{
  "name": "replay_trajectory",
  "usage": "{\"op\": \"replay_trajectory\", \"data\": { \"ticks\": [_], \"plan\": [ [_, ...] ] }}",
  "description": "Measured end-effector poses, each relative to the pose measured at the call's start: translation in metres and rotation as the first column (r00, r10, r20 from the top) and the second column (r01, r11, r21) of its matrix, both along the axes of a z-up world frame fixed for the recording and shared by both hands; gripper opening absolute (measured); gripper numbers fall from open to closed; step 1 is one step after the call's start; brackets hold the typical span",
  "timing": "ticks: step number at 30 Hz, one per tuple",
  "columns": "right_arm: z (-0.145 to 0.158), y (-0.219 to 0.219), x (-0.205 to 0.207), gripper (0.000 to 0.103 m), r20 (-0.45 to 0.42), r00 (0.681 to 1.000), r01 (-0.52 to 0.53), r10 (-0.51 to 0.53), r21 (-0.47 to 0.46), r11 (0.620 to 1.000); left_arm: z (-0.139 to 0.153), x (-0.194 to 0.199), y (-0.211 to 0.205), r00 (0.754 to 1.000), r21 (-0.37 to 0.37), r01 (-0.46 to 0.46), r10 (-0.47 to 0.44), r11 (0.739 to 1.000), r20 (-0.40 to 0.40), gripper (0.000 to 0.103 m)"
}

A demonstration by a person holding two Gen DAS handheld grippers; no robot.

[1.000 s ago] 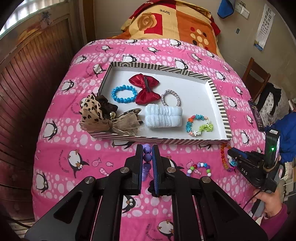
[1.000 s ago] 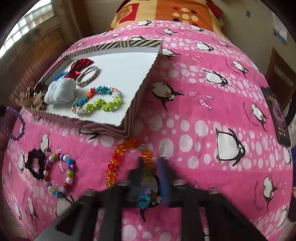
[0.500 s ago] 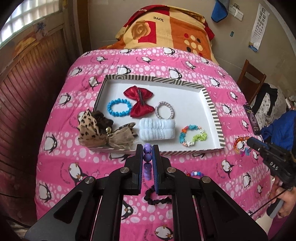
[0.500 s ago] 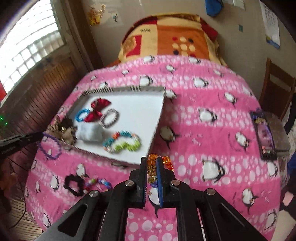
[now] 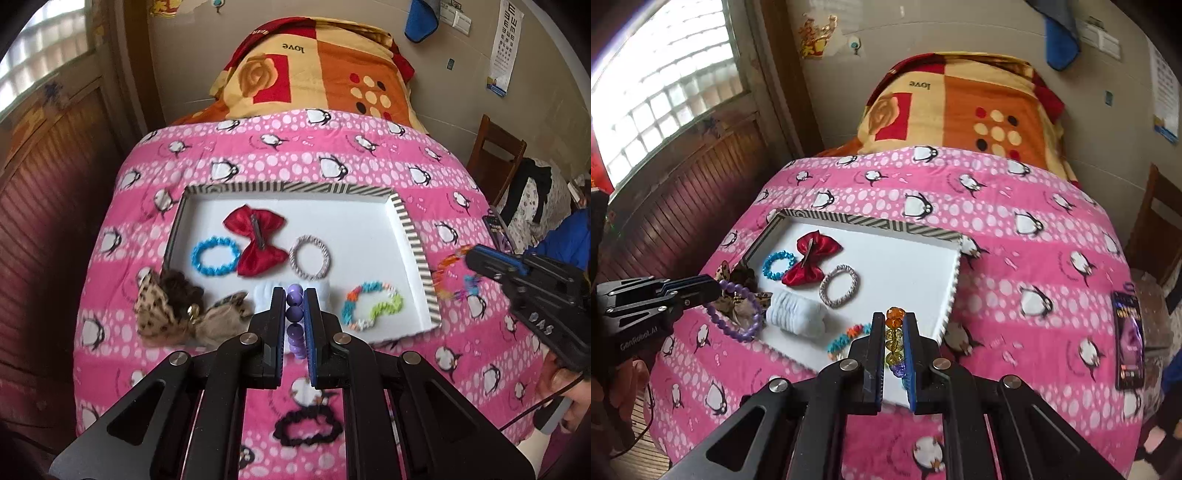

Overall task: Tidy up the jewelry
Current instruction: 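Carry purple and orange bracelets into the tray and open both tools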

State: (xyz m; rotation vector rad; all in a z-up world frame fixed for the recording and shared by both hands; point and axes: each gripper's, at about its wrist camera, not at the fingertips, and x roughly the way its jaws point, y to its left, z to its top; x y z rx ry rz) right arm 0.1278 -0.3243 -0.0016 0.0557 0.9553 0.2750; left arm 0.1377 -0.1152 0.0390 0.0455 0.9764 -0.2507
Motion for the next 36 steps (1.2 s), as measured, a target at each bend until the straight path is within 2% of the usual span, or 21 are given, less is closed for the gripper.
{"op": "replay_trajectory", "data": {
  "ticks": [6,11,19,21,25,28,36],
  "plan": [
    [-0.016,0.007,0.039,0.008,-0.034,0.999,-0.010,0.011,0.014,1.000,-0.003,0.026,-0.024,1.000,0.013,0.023,-0.023,1.000,-0.005,0.008],
    [-0.039,0.010,0.074,0.008,-0.074,0.997,-0.009,0.013,0.044,0.999,-0.015,0.051,-0.047,0.998,0.015,0.040,-0.039,0.999,-0.040,0.008],
    [-0.070,0.000,0.126,0.008,-0.130,0.991,0.016,0.002,0.136,0.991,-0.043,0.087,-0.082,0.990,-0.043,0.059,-0.063,0.997,-0.122,0.008],
    [-0.078,-0.004,0.137,0.008,-0.141,0.990,0.033,-0.016,0.119,0.992,-0.052,0.096,-0.082,0.989,-0.044,0.043,-0.049,0.998,-0.138,0.008],
    [-0.106,-0.018,0.154,0.008,-0.206,0.975,0.096,-0.081,0.063,0.993,-0.082,0.114,-0.068,0.974,-0.033,-0.018,0.011,0.999,-0.226,0.008],
    [-0.117,-0.021,0.156,0.008,-0.221,0.972,0.090,-0.078,0.047,0.995,-0.097,0.118,-0.059,0.966,-0.004,-0.048,0.046,0.999,-0.253,0.008],
    [-0.125,-0.006,0.159,0.008,-0.230,0.972,0.052,-0.041,0.041,0.998,-0.109,0.113,-0.058,0.961,0.013,-0.054,0.056,0.998,-0.269,0.008]
  ]
}}
